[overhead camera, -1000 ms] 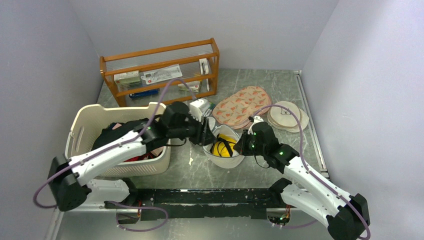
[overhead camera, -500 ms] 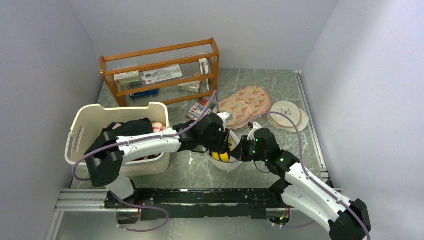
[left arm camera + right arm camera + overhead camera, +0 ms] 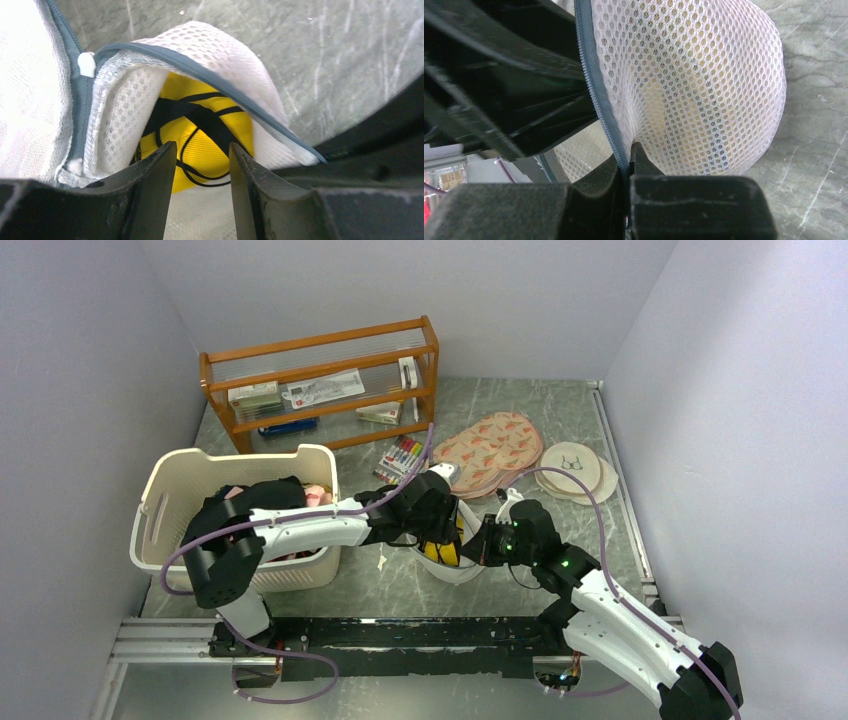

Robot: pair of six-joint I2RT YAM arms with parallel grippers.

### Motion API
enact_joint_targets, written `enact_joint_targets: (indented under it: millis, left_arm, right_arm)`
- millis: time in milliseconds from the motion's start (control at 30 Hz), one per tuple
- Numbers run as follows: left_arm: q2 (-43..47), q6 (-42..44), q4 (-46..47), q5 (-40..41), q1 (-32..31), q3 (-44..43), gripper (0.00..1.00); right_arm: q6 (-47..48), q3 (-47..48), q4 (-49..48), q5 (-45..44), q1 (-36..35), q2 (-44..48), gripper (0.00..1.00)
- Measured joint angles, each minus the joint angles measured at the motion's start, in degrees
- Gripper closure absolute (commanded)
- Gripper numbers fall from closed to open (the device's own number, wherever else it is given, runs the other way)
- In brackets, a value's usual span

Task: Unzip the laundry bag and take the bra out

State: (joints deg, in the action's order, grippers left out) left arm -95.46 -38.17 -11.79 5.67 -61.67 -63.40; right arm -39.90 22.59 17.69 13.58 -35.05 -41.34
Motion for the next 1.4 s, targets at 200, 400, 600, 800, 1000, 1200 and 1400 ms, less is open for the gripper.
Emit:
enact_joint_targets:
  millis: [200, 400, 600, 800, 1000, 1200, 1400]
  left_arm:
    - [-3.5, -1.1, -0.1, 2.6, 0.0, -1.3, 0.28]
    - [-5.4, -1.2, -0.2, 4.9, -0.1, -3.6, 0.30]
    - [-9.7, 0.2, -0.2, 5.4, -0.1, -6.6, 0.58]
    - [-10.9, 2.6, -0.5, 5.6, -0.1, -8.6, 0.92]
    - [-7.3, 4.9, -0.1, 3.8, 0.0, -7.1, 0.93]
    - [1.9, 7.4, 0.4, -1.0, -0.1, -3.9, 0.93]
    - [11.1, 9.5, 2.0, -5.2, -0.1, -1.6, 0.93]
  right_arm:
    - [0.3, 0.0, 0.2, -0.2, 0.0, 0.4, 1.00]
    - [1.0, 0.0, 0.3, -0.8, 0.0, 0.4, 1.00]
    - [1.6, 0.0, 0.5, -1.2, 0.0, 0.3, 1.00]
    - [1.9, 0.0, 0.7, -1.8, 0.0, -0.1, 1.00]
    - [2.0, 0.0, 0.7, -3.1, 0.0, -0.8, 1.00]
    - [2.1, 0.4, 0.7, -5.4, 0.0, -1.9, 1.00]
    - [2.0, 0.8, 0.7, -7.2, 0.0, -1.9, 1.00]
